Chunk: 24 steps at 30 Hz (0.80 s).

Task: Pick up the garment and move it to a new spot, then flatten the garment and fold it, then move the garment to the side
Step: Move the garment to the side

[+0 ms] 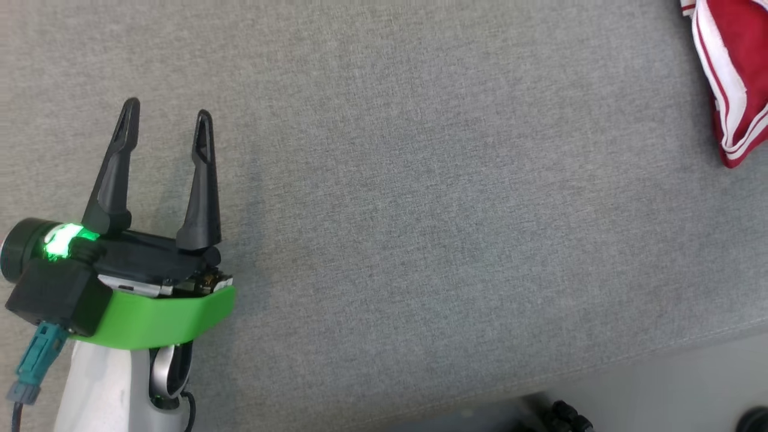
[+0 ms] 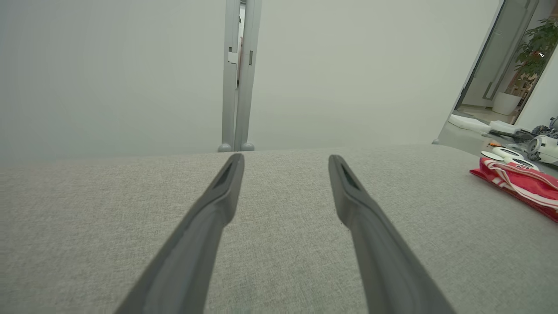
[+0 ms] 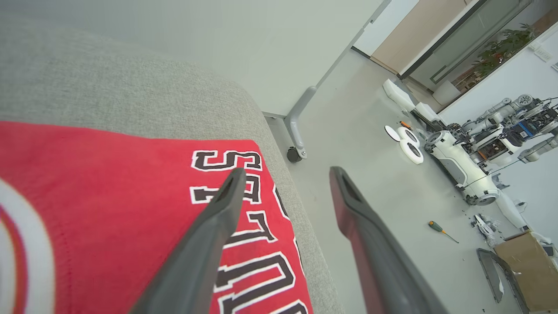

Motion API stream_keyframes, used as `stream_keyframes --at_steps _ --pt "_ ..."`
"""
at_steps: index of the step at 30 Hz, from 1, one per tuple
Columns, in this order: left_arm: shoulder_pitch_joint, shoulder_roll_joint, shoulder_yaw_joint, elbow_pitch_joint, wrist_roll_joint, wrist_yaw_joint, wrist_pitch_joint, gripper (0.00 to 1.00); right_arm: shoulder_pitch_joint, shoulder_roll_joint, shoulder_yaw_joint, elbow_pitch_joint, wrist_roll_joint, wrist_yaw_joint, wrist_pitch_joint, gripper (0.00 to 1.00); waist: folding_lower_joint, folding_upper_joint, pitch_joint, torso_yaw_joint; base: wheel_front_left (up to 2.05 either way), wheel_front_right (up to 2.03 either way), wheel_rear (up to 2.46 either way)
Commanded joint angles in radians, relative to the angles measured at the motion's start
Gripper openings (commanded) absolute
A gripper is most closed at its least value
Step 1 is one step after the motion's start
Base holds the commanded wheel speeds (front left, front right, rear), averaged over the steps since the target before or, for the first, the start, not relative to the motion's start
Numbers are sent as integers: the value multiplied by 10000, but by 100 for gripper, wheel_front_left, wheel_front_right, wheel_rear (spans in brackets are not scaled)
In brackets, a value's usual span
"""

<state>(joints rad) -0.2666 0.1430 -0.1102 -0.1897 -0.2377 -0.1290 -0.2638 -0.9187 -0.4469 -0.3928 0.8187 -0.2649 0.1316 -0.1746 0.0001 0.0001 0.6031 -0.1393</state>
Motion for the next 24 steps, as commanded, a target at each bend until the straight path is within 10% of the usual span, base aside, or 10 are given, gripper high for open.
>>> stream_keyframes --at_steps 1,24 --pt "185 -78 177 182 -39 -28 -3 100 253 162 11 -140 235 -16 -373 100 -1 -1 -695 224 0 0 0" --pt "1668 -851 933 3610 124 -27 -3 100 6159 2258 3251 -4546 5268 -16 -169 100 -1 -1 -5243 1718 0 0 0"
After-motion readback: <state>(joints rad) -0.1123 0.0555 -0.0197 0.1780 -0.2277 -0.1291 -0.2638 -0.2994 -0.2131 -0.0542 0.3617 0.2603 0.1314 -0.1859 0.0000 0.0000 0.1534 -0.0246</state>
